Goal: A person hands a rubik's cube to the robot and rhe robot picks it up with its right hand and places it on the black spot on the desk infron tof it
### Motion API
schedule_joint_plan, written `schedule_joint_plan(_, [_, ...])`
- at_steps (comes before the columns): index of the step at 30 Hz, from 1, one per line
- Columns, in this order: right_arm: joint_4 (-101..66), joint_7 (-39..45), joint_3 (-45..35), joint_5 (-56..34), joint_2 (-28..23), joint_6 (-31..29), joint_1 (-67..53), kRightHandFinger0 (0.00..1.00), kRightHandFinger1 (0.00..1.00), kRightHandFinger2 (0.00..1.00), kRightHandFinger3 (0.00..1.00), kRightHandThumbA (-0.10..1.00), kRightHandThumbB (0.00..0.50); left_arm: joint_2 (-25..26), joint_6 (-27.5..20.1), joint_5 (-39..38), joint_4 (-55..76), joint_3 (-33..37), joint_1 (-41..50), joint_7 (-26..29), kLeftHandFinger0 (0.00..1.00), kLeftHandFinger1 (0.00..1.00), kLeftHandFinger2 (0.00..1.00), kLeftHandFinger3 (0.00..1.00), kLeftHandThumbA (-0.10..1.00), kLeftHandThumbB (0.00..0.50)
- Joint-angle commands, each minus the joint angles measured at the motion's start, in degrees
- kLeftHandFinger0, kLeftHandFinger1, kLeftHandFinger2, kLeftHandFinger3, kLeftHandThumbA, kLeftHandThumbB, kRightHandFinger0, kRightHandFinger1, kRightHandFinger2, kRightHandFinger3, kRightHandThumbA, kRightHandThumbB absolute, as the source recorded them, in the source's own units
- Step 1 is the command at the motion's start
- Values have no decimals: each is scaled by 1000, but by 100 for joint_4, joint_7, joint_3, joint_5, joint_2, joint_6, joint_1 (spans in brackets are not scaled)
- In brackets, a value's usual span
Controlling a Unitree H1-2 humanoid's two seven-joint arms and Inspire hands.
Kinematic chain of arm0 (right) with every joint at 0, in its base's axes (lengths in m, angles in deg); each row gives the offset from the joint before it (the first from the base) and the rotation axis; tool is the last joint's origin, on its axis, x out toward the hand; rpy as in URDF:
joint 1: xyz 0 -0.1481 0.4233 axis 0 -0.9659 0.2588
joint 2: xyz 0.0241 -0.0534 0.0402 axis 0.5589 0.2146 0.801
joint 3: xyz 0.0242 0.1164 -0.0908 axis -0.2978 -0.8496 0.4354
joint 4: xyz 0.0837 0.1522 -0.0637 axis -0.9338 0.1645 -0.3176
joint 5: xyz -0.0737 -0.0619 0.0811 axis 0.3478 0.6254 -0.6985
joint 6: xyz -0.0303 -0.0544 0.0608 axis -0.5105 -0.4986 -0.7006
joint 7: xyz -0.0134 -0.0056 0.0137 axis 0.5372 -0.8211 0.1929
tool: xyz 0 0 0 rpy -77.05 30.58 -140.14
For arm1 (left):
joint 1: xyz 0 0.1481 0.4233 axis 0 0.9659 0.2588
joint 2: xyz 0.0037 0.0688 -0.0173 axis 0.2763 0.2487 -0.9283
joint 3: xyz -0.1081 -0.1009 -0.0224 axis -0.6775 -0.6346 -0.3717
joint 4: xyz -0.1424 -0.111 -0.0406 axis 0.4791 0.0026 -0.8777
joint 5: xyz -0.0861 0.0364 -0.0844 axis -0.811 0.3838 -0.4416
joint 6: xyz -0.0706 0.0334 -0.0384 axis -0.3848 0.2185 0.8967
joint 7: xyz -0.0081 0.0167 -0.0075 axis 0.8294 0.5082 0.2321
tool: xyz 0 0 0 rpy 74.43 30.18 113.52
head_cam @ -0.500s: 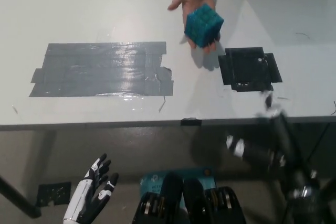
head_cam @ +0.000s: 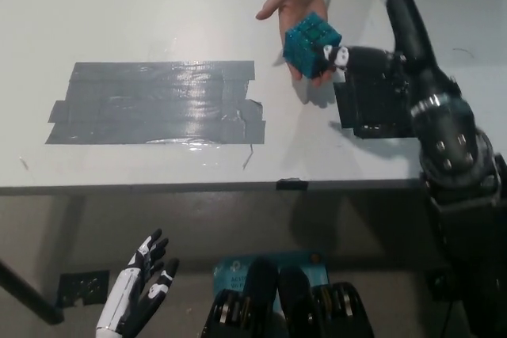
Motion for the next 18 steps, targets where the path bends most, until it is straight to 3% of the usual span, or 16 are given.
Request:
schedule_joint_plan(1, [854, 95, -175, -344, -67, 85, 698, 1000, 1000, 1000, 1000, 898, 438, 68, -159, 29, 214, 2, -42, -74, 1000, 1000, 1000, 1000, 686, 134])
schedule_joint_plan(8, [2304, 149, -667, -1038, 87, 29, 1395, 1000, 1000, 1000, 1000, 880, 470, 96, -180, 139, 207, 32, -99, -76, 1000, 1000, 1000, 1000, 653, 124])
schedule_joint_plan(18, [3443, -58, -606, -962, 87, -254, 1847, 1000, 1000, 1000, 1000, 923, 468, 127, -92, 189, 302, 67, -143, -128, 1000, 1000, 1000, 1000, 639, 126])
